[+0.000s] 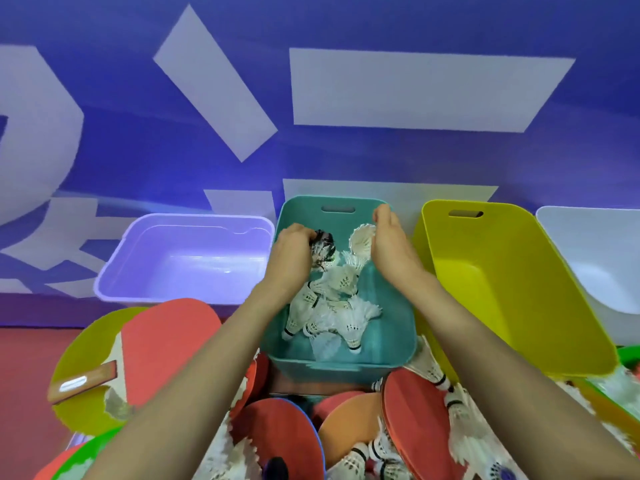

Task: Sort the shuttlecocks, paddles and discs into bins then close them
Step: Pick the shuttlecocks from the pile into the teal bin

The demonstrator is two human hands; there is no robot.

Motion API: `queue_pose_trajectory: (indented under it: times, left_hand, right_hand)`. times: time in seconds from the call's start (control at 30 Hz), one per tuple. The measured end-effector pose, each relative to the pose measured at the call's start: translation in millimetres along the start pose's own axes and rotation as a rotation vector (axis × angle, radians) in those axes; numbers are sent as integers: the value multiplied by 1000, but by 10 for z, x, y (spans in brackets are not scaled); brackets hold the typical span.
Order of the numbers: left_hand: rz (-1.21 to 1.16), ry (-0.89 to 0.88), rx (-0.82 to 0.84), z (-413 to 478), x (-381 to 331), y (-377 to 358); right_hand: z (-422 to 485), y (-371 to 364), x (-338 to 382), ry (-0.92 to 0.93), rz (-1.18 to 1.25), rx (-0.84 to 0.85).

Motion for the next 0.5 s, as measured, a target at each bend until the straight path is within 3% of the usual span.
queue_pose_trajectory:
  times: [0.13, 0.3, 0.5]
  left_hand:
    - [123, 40, 128, 282, 82, -401]
    - [107, 103, 270, 516, 233, -784]
    - [90, 157, 453, 584, 341, -1058]
  right_hand:
    - [319, -296, -33, 9, -106, 116]
    - [586, -690, -104, 20, -199, 220]
    - [736, -850, -193, 46, -272, 178]
Point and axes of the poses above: each hand's wrist, its own z-axis towards the middle knuckle, its own y-axis out of the back of the hand, x = y × z, the point moved 6 cm from there along z, towards the middle knuckle, and after that the axes turned 4 degrees about -x, right-handed, at the moved point
